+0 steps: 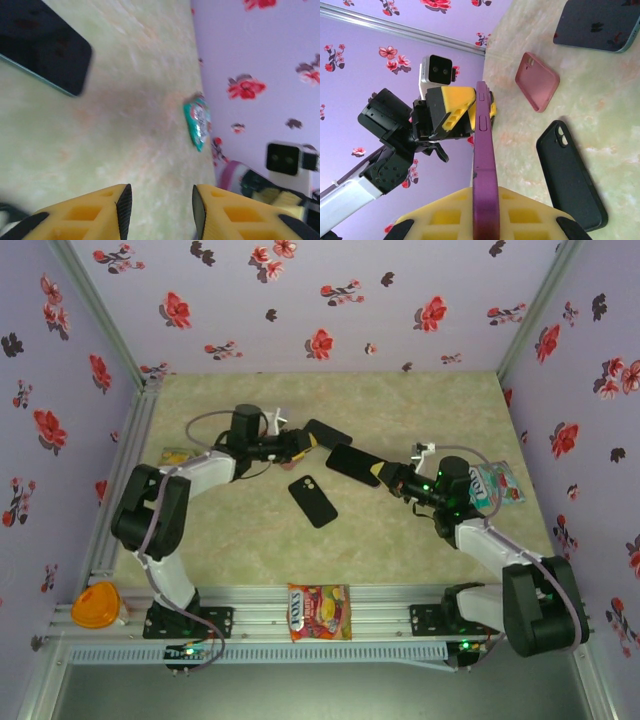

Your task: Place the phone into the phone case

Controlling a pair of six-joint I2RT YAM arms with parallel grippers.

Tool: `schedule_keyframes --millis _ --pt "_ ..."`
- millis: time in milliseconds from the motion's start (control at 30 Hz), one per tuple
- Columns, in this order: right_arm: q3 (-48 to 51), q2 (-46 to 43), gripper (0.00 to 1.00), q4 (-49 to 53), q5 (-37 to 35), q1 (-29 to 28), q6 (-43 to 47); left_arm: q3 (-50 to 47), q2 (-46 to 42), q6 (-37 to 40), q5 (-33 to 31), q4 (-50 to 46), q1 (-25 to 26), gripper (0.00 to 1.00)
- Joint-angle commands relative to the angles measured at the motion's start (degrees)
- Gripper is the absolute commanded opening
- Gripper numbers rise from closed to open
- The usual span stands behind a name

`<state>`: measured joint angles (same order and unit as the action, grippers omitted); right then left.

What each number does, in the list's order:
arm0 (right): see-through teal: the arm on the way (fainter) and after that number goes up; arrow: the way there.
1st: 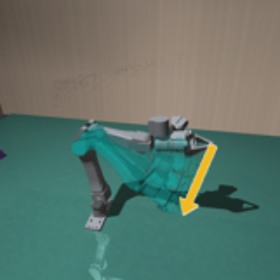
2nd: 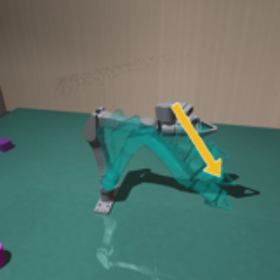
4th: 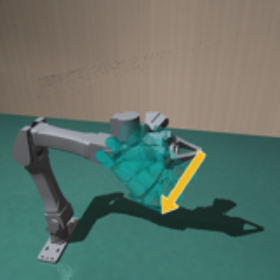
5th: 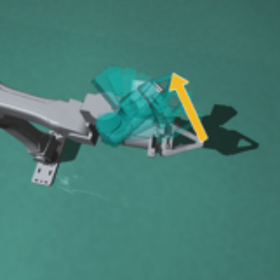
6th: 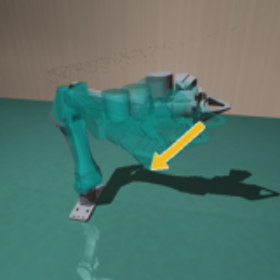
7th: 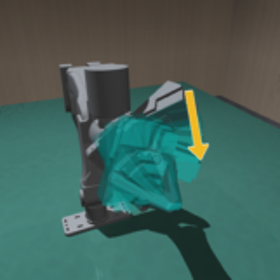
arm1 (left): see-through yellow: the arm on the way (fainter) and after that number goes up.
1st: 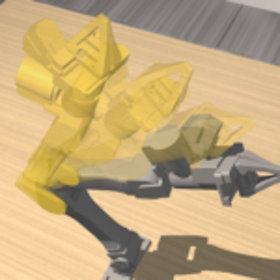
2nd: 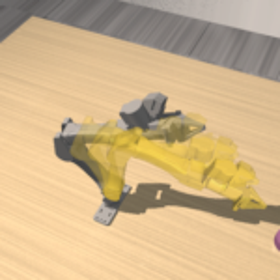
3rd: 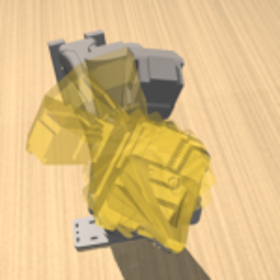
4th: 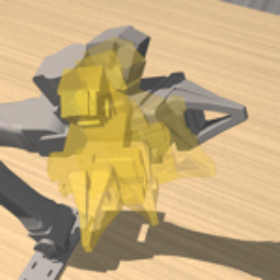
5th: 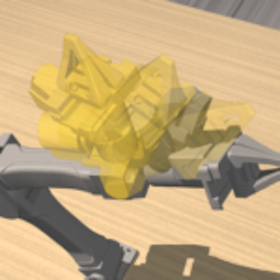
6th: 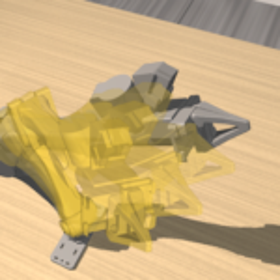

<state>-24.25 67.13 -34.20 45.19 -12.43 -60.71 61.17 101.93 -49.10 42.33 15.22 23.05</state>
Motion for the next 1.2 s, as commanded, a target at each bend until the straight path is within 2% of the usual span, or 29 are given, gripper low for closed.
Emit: schedule_keyframes --millis 0,267,767,1167 --pt "0.38 -2.2 0.0 -1.73 0.26 -0.48 -0.24 -0.76 -3.98 8.37 -5.04 -9.55 -1.74 0.4" --pt "0.08 -1.92 0.0 -0.53 0.25 -0.42 0.19 -4.0 -2.66 12.6 -10.63 -14.06 -3.45 0.38" --pt "-0.31 -2.01 0.0 2.72 -0.37 -0.45 2.51 -2.73 4.88 16.39 -14.03 -15.62 -1.51 0.36" --pt "-0.07 -2.69 0.0 3.48 -0.76 -0.49 2.7 -1.09 7.28 18.85 -16.04 -18.21 1.08 0.36"
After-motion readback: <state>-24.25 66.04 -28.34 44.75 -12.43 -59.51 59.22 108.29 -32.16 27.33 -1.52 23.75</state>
